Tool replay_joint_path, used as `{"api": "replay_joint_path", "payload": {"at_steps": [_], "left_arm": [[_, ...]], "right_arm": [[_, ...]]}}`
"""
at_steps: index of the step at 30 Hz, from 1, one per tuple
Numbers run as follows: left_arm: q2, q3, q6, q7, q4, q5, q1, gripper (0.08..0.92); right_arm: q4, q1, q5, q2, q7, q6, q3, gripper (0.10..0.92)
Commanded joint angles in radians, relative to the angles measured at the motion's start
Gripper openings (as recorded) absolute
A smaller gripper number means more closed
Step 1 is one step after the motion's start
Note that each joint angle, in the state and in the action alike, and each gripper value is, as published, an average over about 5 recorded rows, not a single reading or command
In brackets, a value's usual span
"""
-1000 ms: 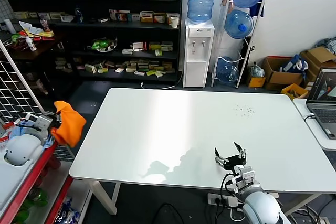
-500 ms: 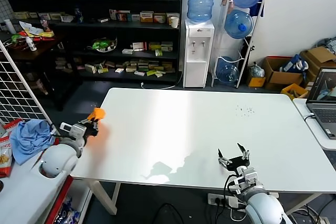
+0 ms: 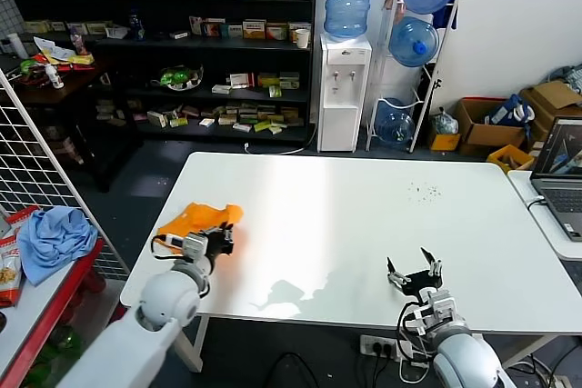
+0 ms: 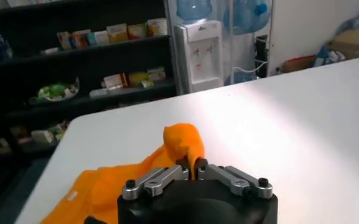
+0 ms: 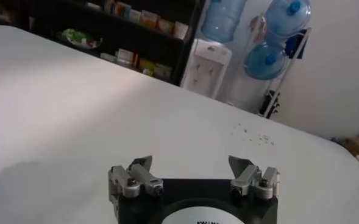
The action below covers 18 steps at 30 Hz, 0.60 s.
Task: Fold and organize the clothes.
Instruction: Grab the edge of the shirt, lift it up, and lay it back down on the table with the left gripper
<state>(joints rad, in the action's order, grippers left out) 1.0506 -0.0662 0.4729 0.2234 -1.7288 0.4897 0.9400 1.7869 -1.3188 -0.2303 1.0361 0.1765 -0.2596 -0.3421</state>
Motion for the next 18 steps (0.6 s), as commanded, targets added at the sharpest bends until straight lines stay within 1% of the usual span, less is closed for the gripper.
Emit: {"api": "replay_joint_path", "payload": {"at_steps": [1,5,10,12,16,18], "left_arm": [[0.388,0.099,-0.033,0.036,0.126,-0.076,-0.010,0.131],[0.486,0.117,-0.059,0.046,0.194,-0.110,-0.027,0.131],[0.588,0.122,-0.108,0.079,0.278,-0.131,-0.040,0.131],[0.605,0.117,-0.141,0.099,0.313,-0.130,-0.045,0.131],[0.607,0.112,-0.226,0.134,0.375,-0.116,-0.054,0.140],[0.607,0.113,-0.256,0.133,0.379,-0.096,-0.053,0.174]], "right_arm": [[-0.007,-0.005,-0.003,-0.005,-0.001,0.005,-0.017,0.823],[-0.012,-0.006,-0.007,-0.009,-0.001,0.007,-0.026,0.823],[-0.020,-0.006,-0.013,-0.016,-0.001,0.010,-0.038,0.823],[-0.023,-0.006,-0.014,-0.018,-0.001,0.010,-0.040,0.823],[-0.024,-0.004,-0.017,-0.019,0.002,0.009,-0.042,0.823],[-0.021,-0.004,-0.019,-0.020,0.003,0.007,-0.042,0.823]]}}
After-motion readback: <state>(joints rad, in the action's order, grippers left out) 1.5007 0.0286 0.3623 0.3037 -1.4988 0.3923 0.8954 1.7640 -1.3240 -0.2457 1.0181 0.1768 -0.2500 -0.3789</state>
